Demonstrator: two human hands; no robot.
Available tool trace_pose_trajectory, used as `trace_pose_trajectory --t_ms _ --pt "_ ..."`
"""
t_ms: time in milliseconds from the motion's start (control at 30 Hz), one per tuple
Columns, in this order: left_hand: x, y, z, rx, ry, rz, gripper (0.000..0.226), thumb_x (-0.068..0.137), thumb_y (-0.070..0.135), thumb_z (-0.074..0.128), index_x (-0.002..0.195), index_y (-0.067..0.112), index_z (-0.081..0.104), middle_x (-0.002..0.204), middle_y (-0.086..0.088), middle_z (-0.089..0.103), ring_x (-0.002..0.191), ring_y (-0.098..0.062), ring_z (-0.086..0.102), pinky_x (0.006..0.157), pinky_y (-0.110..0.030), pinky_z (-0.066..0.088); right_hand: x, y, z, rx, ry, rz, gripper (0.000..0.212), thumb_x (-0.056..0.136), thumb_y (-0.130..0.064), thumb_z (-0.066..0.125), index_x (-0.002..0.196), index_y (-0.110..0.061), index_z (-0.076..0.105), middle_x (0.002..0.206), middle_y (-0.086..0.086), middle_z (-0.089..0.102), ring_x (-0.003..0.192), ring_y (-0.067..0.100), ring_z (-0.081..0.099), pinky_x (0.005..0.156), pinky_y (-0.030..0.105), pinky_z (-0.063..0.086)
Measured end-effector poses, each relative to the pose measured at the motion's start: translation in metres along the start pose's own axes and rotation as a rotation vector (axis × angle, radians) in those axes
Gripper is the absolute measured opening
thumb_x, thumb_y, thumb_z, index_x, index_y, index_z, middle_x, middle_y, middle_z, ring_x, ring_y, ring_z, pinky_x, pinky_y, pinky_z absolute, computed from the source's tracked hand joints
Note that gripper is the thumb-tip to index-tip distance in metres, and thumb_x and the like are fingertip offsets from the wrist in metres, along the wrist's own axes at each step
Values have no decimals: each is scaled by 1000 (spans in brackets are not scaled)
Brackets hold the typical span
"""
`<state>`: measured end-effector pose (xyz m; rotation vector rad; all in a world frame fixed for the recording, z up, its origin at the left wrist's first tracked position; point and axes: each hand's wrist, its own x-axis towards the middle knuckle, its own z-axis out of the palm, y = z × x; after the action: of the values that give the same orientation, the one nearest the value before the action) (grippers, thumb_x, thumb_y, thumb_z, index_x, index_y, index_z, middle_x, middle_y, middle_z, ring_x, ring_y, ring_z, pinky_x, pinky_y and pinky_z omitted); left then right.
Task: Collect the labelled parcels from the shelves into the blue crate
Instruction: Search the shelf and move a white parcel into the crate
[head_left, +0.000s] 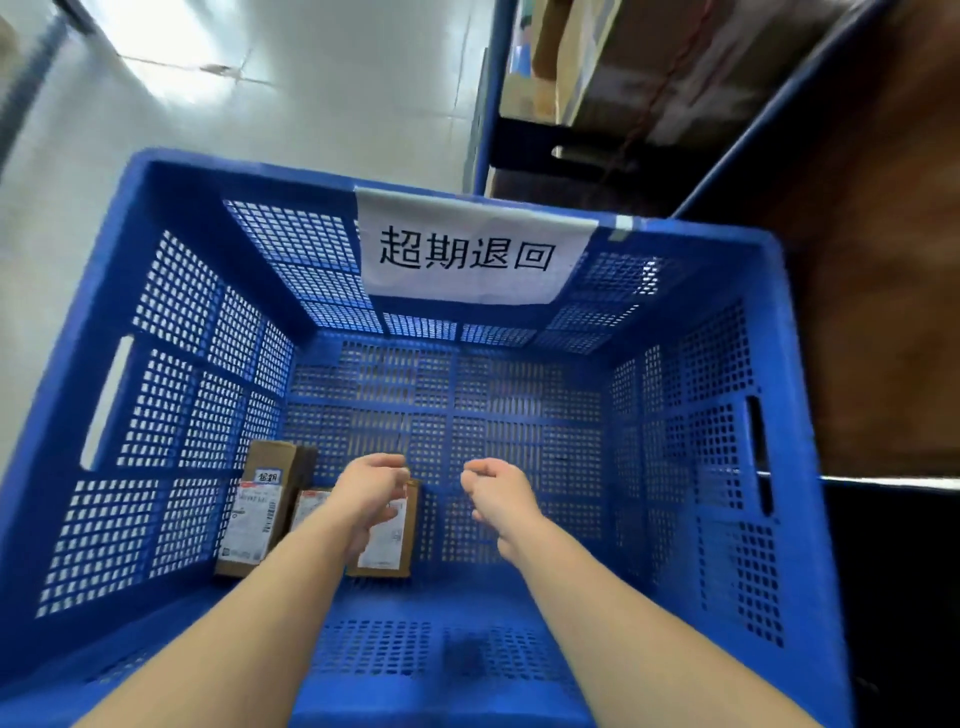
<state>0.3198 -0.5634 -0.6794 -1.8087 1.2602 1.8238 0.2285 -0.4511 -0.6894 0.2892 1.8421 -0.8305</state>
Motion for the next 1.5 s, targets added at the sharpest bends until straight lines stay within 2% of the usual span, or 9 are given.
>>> trace_pose_trajectory --t_ms 167,333,533,700,867,967,1233,1367,1500 --pt "-67 31 20 7 -45 110 23 95 6 49 117 7 58 107 -11 65 95 -24 62 74 -31 50 -55 -30 -36 72 31 -77 8 93 -20 53 97 -21 60 101 -1 59 94 16 53 84 34 46" --pt "-136 62 45 20 -101 211 23 94 4 50 115 6 58 89 -12 60 75 -20 54 64 -30 42 -116 -60 -82 146 66 -147 16 92 -16 50 79 -21 58 79 -6 55 83 16 51 75 30 44" --pt "-222 102 71 71 -188 326 24 92 2 52 114 9 56 94 -10 61 71 -18 53 58 -26 40 -192 -84 -139 263 149 -211 24 87 -12 48 65 -21 53 70 -5 50 63 14 43 54 25 38" --pt "-289 131 95 138 -289 425 24 90 1 55 113 9 58 90 -9 62 72 -19 55 62 -29 44 -249 -92 -179 355 219 -285 17 89 -19 50 76 -20 60 79 0 56 76 19 49 65 31 44" --pt "-349 149 119 203 -415 512 24 90 6 56 113 12 59 110 -12 67 99 -26 63 89 -41 50 -306 -91 -217 434 306 -355 18 91 -20 50 76 -20 60 84 4 56 81 18 51 71 32 46" --pt "-383 155 135 242 -480 551 23 91 5 55 112 14 59 109 -12 67 103 -27 63 94 -42 49 -339 -86 -239 488 375 -397 21 93 -20 49 75 -21 60 85 3 58 82 18 53 70 31 46" --pt "-459 162 183 362 -631 677 21 93 11 51 112 14 60 90 -5 66 74 -17 61 66 -28 47 -423 -62 -300 614 612 -475 21 90 -23 54 70 -20 58 74 -1 58 75 16 55 63 27 43" --pt "-498 158 215 396 -718 711 20 92 7 51 110 11 58 85 -5 64 68 -17 58 62 -26 45 -459 -38 -335 661 718 -481 17 92 -28 54 77 -22 60 84 -1 62 81 16 59 73 30 50" --pt "-534 143 248 469 -790 732 21 92 11 53 111 10 62 94 -8 67 80 -22 63 68 -30 49 -495 -4 -364 703 810 -499 15 93 -25 54 80 -22 60 84 -1 60 81 15 58 74 30 50"
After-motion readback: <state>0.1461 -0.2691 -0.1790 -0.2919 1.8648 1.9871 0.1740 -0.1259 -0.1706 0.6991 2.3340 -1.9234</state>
